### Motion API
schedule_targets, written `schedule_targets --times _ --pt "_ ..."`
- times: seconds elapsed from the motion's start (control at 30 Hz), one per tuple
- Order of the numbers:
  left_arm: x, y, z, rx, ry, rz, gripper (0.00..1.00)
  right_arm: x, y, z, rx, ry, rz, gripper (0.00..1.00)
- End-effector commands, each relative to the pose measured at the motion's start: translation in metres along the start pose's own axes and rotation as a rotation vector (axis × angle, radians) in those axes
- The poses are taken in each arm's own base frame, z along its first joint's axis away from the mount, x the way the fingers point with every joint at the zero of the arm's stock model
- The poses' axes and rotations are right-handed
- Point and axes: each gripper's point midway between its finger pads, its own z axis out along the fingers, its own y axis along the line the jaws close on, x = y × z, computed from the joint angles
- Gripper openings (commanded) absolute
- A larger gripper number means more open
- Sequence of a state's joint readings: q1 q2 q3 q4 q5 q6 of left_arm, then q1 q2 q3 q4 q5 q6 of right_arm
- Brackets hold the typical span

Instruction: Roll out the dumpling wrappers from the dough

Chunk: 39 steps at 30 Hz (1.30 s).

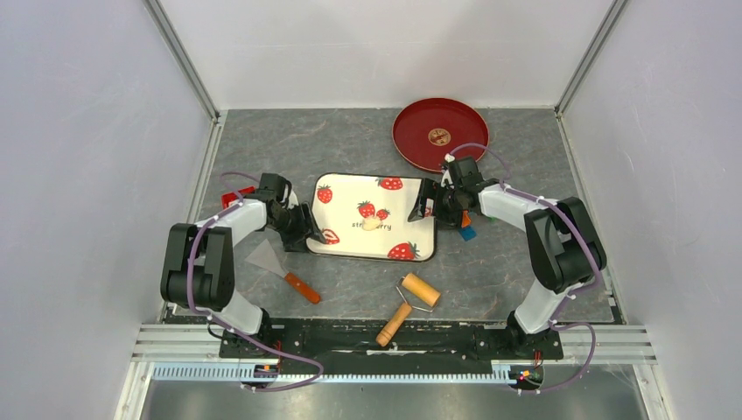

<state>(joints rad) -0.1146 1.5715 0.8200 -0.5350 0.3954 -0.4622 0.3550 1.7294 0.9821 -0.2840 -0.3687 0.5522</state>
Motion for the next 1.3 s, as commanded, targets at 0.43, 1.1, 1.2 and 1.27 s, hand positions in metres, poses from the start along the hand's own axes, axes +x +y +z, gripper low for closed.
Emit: schedule_targets --times 0.43,1.1,1.2,1.27 --pt "-0.001 -0.006 -0.002 0.007 -0.004 0.054 0.66 -0.037 0.025 -0.008 0.014 -0.061 -0.066 0.98" --pt "-0.008 0.021 -0.017 -0.175 -0.029 0.077 0.72 -0.055 0.001 -0.017 0.19 -0.119 -0.111 0.98" --pt "-0.009 0.026 -0.013 -0.19 -0.038 0.087 0.7 -0.044 -0.003 -0.008 0.17 -0.075 -0.116 0.98" --pt "-0.01 0.023 -0.008 -0.169 -0.024 0.085 0.68 -0.038 -0.001 0.0 0.136 -0.048 -0.115 0.98"
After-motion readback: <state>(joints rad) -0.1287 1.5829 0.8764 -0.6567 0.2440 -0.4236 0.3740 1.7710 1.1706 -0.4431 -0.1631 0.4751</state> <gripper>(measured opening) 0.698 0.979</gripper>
